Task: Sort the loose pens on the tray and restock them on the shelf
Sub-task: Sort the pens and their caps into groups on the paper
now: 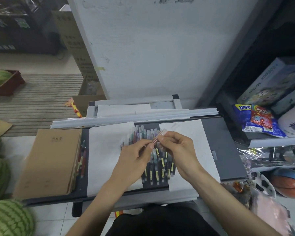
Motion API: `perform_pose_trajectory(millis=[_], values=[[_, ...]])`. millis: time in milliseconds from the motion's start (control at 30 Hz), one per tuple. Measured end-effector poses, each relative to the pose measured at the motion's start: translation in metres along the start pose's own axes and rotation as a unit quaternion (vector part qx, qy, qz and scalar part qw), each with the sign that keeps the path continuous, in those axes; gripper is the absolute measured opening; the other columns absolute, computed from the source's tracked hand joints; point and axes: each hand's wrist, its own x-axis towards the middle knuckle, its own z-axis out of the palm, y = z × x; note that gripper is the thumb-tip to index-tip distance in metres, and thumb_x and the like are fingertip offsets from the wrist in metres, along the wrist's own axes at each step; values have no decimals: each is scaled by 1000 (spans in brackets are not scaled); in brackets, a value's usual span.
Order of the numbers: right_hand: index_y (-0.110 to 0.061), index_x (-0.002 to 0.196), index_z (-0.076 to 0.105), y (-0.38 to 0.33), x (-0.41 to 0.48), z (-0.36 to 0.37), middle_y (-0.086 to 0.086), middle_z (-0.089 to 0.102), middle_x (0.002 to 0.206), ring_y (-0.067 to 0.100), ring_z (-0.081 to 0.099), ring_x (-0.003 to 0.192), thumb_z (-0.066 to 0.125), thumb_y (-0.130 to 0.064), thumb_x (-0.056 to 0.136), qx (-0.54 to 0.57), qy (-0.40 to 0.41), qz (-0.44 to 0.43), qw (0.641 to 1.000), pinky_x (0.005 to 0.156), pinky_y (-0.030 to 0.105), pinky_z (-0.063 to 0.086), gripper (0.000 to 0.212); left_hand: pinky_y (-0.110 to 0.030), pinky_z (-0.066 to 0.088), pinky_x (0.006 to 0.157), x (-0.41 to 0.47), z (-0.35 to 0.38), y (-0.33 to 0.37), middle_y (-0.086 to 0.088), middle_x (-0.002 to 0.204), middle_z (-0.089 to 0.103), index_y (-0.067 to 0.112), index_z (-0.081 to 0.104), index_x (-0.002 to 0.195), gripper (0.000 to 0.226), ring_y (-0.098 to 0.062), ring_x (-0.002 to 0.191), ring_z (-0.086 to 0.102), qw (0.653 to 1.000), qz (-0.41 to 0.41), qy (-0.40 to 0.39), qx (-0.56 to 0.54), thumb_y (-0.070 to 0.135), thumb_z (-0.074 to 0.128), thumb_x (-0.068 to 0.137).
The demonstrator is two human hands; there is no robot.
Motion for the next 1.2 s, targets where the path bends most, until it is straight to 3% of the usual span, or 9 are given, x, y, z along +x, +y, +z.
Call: perform_pose_trajectory(millis=[67, 233, 367, 467, 567, 633, 733, 967, 1200], values=[[1, 98, 76, 4, 10, -9, 20, 77, 89, 24, 70, 78, 72, -6, 94, -30, 23, 3, 999, 80, 35, 57, 8, -30, 52, 68, 1, -3, -15, 11, 77, 70, 34, 72, 105, 12, -13, 70, 66, 998, -20, -44, 38, 34, 60, 104], [-5, 98, 75, 14, 41, -50, 11, 79, 83, 24, 75, 76, 73, -9, 95, -162, 82, 22, 983, 80, 35, 63, 5, -6, 43, 74, 3, -25, -63, 22, 91, 70, 33, 74, 101, 5, 8, 80, 64, 980, -88, -103, 148, 31, 70, 98], [-17, 90, 73, 35, 66, -88, -2, 77, 71, 18, 77, 67, 76, -23, 93, -328, 124, 39, 936, 85, 43, 62, 7, -27, 49, 80, 7, -61, -117, 1, 95, 76, 25, 73, 100, 8, -18, 88, 71, 953, -177, -21, 246, 20, 68, 96], [-20, 91, 73, 49, 79, -108, -5, 76, 71, 17, 76, 74, 73, -32, 91, -434, 133, 42, 890, 87, 39, 61, 12, -35, 53, 86, 8, -90, -155, -8, 110, 75, 18, 69, 118, 26, -32, 100, 69, 911, -244, 20, 331, 21, 61, 94], [-14, 81, 77, 59, 87, -117, -3, 74, 64, 17, 74, 72, 71, -38, 92, -492, 132, 61, 859, 80, 39, 62, 27, -39, 58, 77, 7, -104, -173, -12, 99, 69, 10, 63, 105, 16, -34, 83, 66, 888, -273, 22, 370, 17, 56, 92], [-10, 70, 77, 63, 91, -119, 0, 72, 59, 19, 72, 65, 70, -39, 93, -514, 136, 69, 844, 72, 39, 63, 38, -42, 58, 70, 5, -107, -177, -12, 89, 62, 10, 54, 92, 4, -34, 71, 61, 880, -287, 32, 376, 13, 55, 89], [-7, 66, 76, 66, 93, -117, 4, 71, 59, 23, 71, 61, 69, -40, 93, -531, 145, 79, 831, 65, 36, 62, 43, -41, 51, 66, 6, -105, -178, -13, 86, 57, 10, 49, 94, 7, -34, 72, 55, 880, -297, 49, 367, 9, 55, 90], [-16, 88, 72, 64, 88, -111, -2, 70, 74, 12, 64, 69, 73, -45, 93, -520, 156, 76, 836, 63, 26, 46, 30, -41, 46, 67, 16, -95, -187, -19, 93, 60, 6, 49, 99, 11, -39, 83, 58, 875, -297, 76, 374, 16, 47, 103], [-13, 97, 70, 64, 78, -127, -1, 69, 83, 20, 65, 75, 58, -36, 100, -555, 163, 49, 814, 68, 31, 52, 26, -41, 53, 69, 16, -98, -190, -19, 87, 64, 4, 63, 91, 18, -38, 73, 56, 876, -302, 85, 367, 17, 53, 95]])
